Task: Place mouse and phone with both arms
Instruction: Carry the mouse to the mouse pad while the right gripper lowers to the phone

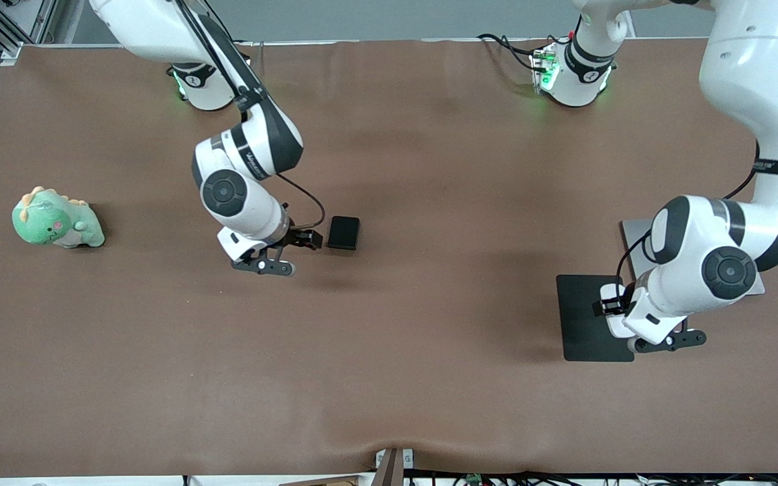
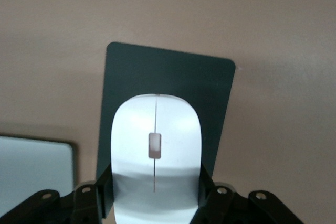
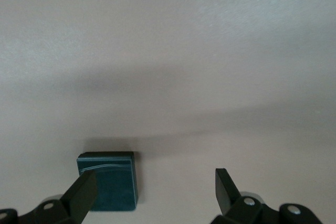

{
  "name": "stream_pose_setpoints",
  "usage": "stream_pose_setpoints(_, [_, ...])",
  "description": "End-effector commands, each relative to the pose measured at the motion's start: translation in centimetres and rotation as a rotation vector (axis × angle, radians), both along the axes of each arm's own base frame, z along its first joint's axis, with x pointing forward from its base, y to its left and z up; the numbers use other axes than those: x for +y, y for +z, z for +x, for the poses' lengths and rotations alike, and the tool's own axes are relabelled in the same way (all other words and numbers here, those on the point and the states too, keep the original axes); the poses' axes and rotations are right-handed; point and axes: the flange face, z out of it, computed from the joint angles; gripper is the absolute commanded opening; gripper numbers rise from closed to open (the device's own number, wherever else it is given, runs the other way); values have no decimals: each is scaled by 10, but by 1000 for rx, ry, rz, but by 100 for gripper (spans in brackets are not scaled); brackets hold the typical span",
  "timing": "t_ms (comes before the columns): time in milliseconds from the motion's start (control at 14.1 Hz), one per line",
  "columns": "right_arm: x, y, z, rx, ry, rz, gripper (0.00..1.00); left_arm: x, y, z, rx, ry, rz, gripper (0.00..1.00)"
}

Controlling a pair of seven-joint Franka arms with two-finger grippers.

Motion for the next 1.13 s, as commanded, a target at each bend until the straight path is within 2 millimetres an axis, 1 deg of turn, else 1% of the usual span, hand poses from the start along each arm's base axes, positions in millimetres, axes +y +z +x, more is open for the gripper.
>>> stream_pose_setpoints(0, [22, -19, -9, -3, -47, -7, 100, -3, -29, 10, -43, -39, -28, 0])
stream_pose_setpoints(142, [31, -32, -15, -1, -37, -10, 100, -1, -51, 15, -68, -103, -44, 0])
stream_pose_setpoints(283, [41, -42, -22, 10, -48, -22, 100, 1, -61, 14, -55, -182, -43, 0])
stream_pose_setpoints(354, [50, -46, -28, 10, -47, -25, 100, 1, -64, 13, -50, -217, -43, 1])
stream_pose_setpoints(425, [54, -54, -35, 21, -44, -34, 100, 2, -70, 12, -43, -244, -36, 1])
stream_pose_setpoints(566, [58, -63, -47, 26, -35, -42, 100, 4, -74, 18, -50, -286, -4, 2])
stream_pose_setpoints(637, [62, -67, -53, 14, -46, -38, 100, 4, -80, 17, -43, -291, 0, 2])
stream_pose_setpoints(708, [67, -72, -59, -9, -50, -28, 100, 4, -80, 21, -56, -289, -2, 2])
stream_pose_setpoints(850, [69, -78, -64, -31, -47, -16, 100, 3, -87, 24, -74, -285, -8, 2])
stream_pose_setpoints(991, [74, -80, -68, -30, -40, -11, 100, 2, -94, 25, -98, -270, -17, 4])
stream_pose_setpoints(1062, [74, -83, -67, -34, -41, -9, 100, 2, -95, 26, -109, -268, -19, 7])
